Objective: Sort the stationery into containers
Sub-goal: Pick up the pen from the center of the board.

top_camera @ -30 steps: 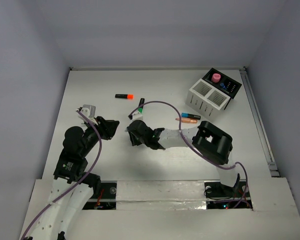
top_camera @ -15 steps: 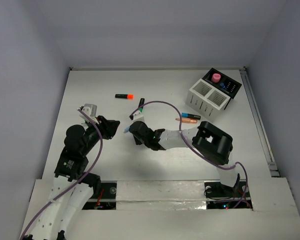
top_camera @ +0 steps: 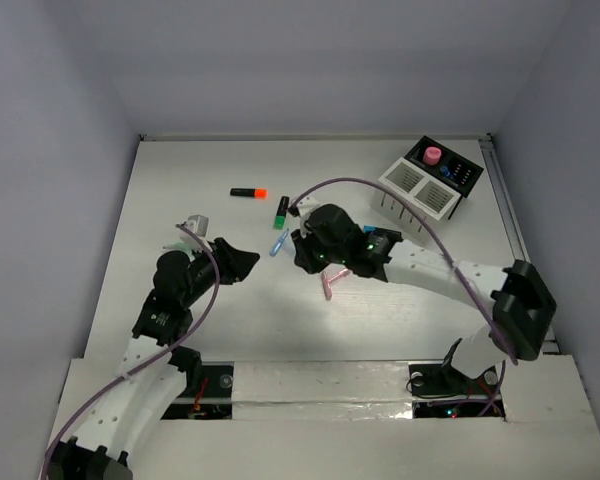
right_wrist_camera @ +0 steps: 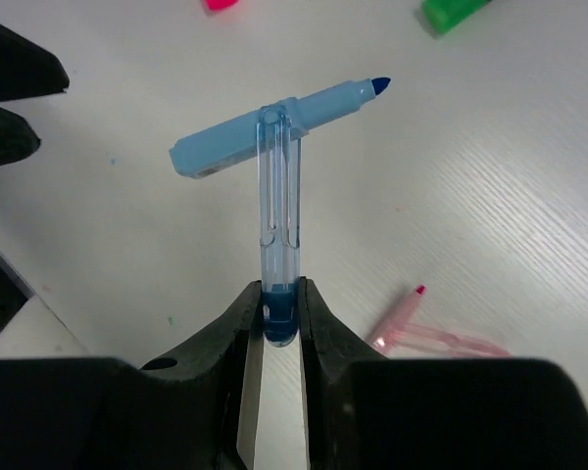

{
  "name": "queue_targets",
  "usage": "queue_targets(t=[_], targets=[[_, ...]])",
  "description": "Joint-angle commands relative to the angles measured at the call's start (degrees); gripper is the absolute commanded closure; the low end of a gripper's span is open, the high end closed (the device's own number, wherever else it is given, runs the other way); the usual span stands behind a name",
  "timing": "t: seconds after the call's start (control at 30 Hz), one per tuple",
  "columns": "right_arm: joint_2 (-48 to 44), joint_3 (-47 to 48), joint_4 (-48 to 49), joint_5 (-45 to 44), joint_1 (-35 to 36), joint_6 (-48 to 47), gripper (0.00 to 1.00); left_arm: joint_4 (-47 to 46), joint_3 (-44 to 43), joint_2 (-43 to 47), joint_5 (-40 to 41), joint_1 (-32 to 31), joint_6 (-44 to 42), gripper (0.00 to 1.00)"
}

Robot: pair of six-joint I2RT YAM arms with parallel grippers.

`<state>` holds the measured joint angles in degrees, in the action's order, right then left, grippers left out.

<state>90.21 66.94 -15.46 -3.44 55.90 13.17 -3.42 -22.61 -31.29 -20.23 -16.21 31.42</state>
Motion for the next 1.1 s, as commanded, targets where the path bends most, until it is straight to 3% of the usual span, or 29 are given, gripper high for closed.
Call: queue_targets(t=[0.0, 0.33, 0.53, 0.7, 1.07], targets=[[-4.3, 0.7, -11.7, 12.6, -2.5, -3.9, 1.0, -10.9, 2.6, -0.6, -3.2, -1.6, 4.3, 0.58], [-9.0, 0.1, -14.9, 23.1, -7.6, -4.1, 1.0, -24.0, 5.6, -5.9, 2.0, -17.4, 2.3, 0.46], [-7.8, 0.5, -14.9, 23.7, -8.7, -3.9, 1.0, -21.9, 2.0, -11.7, 16.2, -27.1, -2.0, 0.5], [-7.8, 0.2, -14.4, 24.4, -9.2, -3.9, 1.0, -19.1, 1.2, -12.0, 22.9, -28.4, -3.2, 0.5], [-7.3, 0.3, -14.1, 25.6, -9.2, -3.8, 1.0, -20.8, -1.0, -16.8, 23.0, -32.1, -4.9, 0.49]])
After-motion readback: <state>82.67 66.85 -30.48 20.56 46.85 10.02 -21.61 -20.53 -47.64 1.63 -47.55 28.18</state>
